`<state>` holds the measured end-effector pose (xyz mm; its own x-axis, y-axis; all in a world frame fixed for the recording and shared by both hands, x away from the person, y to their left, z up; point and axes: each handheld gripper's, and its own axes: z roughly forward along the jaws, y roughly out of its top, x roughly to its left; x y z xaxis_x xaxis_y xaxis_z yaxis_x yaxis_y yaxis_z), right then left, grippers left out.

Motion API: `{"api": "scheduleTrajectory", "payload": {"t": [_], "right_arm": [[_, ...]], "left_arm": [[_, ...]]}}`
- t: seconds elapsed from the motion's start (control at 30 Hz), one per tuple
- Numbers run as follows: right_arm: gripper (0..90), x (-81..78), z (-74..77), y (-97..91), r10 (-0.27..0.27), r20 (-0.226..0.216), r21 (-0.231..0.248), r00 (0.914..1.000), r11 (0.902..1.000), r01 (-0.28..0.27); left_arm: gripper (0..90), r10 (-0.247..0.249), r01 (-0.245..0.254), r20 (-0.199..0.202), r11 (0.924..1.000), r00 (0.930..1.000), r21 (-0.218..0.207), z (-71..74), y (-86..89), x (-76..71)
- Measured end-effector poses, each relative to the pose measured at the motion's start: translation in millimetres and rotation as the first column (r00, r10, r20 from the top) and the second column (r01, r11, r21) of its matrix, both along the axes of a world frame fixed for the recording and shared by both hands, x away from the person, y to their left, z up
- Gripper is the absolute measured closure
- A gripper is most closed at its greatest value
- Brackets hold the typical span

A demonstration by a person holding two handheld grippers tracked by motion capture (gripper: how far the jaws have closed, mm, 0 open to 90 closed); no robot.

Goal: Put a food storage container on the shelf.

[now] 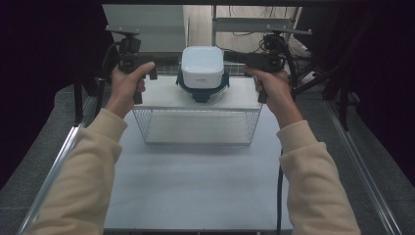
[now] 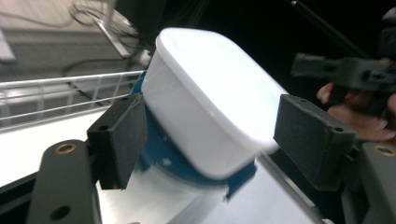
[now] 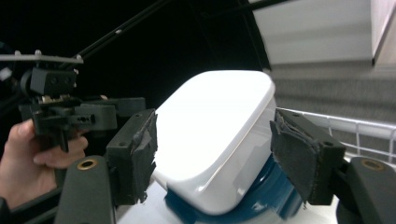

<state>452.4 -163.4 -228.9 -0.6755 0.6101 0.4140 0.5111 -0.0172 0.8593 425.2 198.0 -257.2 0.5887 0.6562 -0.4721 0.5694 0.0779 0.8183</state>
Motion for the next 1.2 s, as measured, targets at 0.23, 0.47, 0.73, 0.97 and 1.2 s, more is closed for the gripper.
{"api": "scheduleTrajectory", "payload": {"t": [0.23,0.47,0.73,0.97,1.2], "right_arm": [[29.3,-43.1,-7.1,-15.6,0.05,0.106,-0.074,0.9931,0.9964,-0.042],[28.5,-73.3,-27.4,-25.4,0.075,0.149,-0.164,0.9861,0.9852,-0.05],[27.8,-104.7,-63.2,-35.4,0.084,0.169,-0.223,0.982,0.9738,-0.045],[26.8,-133.4,-100.8,-51.0,0.086,0.174,-0.265,0.981,0.9635,-0.037],[24.9,-152.4,-148.7,-70.1,0.049,0.121,-0.26,0.9914,0.9654,-0.016]], "left_arm": [[23.2,0.004,-0.01,0.085,0.9981,0.9964,0.061,-10.3,13.5,-53.2],[21.9,-0.02,0.01,0.106,0.9957,0.9941,0.092,-33.8,25.0,-92.4],[21.6,-0.027,0.012,0.111,0.9901,0.9935,0.14,-74.0,30.1,-125.6],[21.4,-0.008,-0.008,0.088,0.9825,0.9961,0.186,-114.2,29.1,-145.5],[20.4,0.005,-0.013,0.033,0.9644,0.9995,0.264,-158.1,17.7,-160.3]]}}
